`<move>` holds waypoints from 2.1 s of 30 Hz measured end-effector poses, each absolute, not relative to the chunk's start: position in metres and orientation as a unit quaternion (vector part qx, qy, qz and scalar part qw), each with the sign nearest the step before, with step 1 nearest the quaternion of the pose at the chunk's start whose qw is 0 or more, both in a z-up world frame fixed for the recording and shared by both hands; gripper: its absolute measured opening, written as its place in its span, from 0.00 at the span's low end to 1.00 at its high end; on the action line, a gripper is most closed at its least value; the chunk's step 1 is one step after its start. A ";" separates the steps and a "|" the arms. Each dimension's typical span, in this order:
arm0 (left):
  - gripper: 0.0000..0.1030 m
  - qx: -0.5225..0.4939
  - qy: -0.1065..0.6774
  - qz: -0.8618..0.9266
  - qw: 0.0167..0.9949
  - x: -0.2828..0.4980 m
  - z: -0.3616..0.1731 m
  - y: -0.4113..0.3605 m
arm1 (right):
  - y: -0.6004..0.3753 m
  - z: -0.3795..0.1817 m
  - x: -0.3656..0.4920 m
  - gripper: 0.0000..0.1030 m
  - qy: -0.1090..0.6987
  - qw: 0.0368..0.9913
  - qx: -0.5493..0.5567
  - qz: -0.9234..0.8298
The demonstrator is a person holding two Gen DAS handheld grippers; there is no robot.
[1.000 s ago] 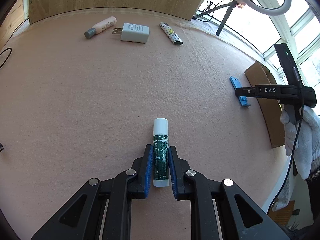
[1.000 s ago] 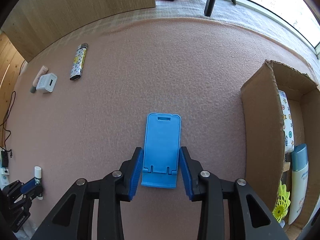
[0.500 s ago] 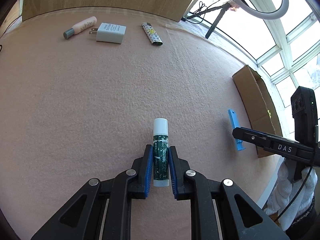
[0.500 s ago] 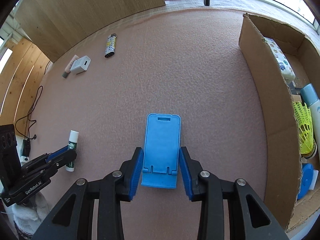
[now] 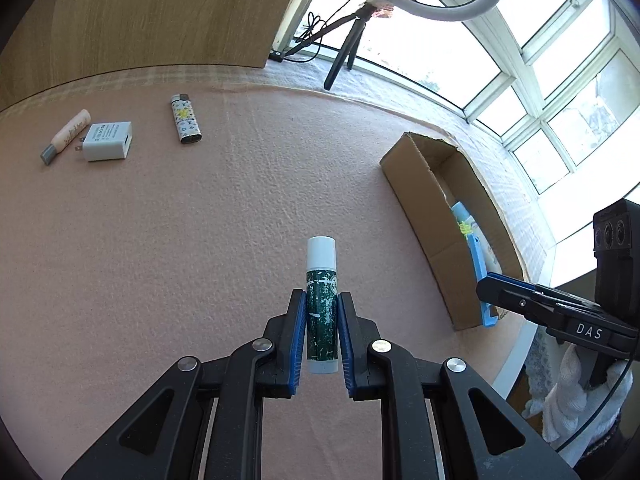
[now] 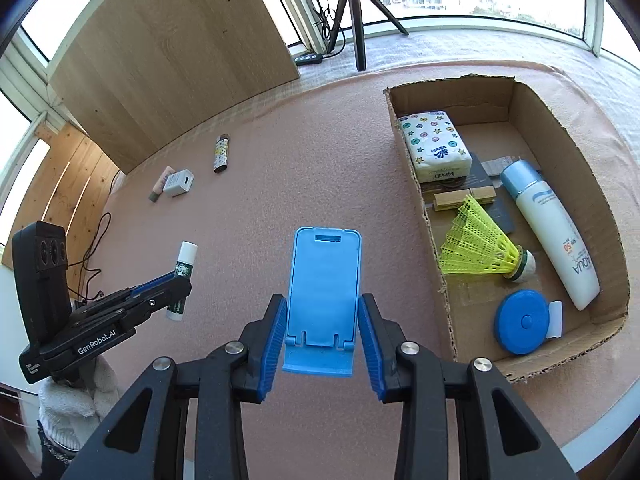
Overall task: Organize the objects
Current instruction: 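Carry the glue stick and phone stand into the box and open both grippers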
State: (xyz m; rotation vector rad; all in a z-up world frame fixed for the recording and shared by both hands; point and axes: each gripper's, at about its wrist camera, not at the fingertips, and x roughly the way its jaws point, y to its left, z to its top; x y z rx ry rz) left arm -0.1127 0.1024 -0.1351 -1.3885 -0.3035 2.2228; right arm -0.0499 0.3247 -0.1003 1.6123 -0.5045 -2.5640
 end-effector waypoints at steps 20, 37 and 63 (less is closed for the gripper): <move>0.16 -0.467 -0.047 0.813 0.344 -0.159 -0.092 0.286 | 0.451 -0.067 -0.010 0.32 -0.176 -0.057 0.477 -0.859; 0.16 -0.456 -0.008 0.809 0.370 -0.190 -0.090 0.383 | 0.479 -0.077 -0.016 0.32 -0.172 -0.059 0.481 -0.858; 0.79 -0.447 -0.008 0.831 0.333 -0.171 -0.076 0.343 | 0.458 -0.074 -0.006 0.48 -0.169 -0.032 0.479 -0.861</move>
